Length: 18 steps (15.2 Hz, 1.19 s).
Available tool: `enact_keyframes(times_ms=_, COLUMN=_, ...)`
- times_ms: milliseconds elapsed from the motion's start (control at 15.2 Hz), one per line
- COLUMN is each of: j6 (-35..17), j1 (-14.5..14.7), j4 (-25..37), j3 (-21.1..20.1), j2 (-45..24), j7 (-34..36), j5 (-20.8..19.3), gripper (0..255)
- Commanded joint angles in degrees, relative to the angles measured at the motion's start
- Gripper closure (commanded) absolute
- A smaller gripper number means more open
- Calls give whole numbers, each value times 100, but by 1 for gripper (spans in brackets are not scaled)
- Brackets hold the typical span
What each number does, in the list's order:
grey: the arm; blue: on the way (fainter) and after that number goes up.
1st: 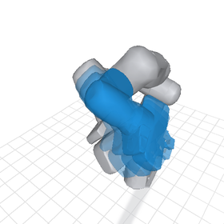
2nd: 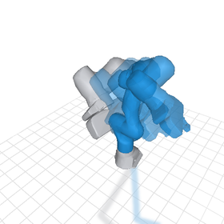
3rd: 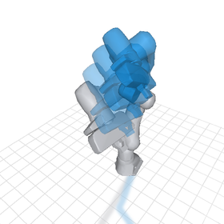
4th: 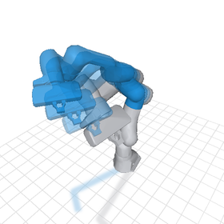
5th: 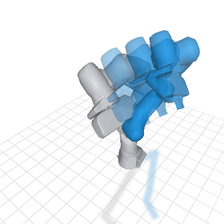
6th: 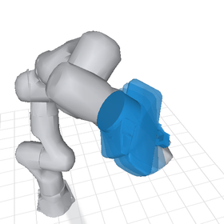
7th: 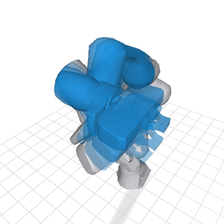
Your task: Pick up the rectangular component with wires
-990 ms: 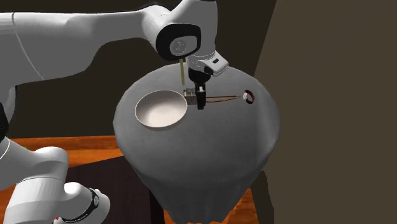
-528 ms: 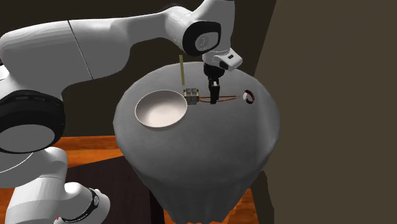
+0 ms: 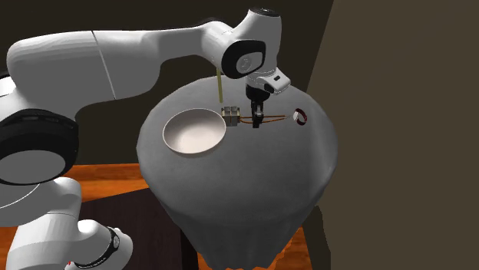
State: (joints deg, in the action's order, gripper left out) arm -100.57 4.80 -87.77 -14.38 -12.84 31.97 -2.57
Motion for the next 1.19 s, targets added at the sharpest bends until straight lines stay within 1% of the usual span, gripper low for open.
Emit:
enact_keyframes(times_ms=0, j6=-7, j1=-1, j4=-8, j3=0, j2=2, j7=-1, j5=0, gripper=255)
enact_keyframes(times_ms=462, j6=-12, j1=-3, j4=-12, j3=2, j2=1, j7=-5, j5=1, gripper=255)
enact_keyframes(times_ms=1122, j6=807, j1=40, j4=920, j3=-11, j2=-114, j7=9, j5=-26, gripper=255)
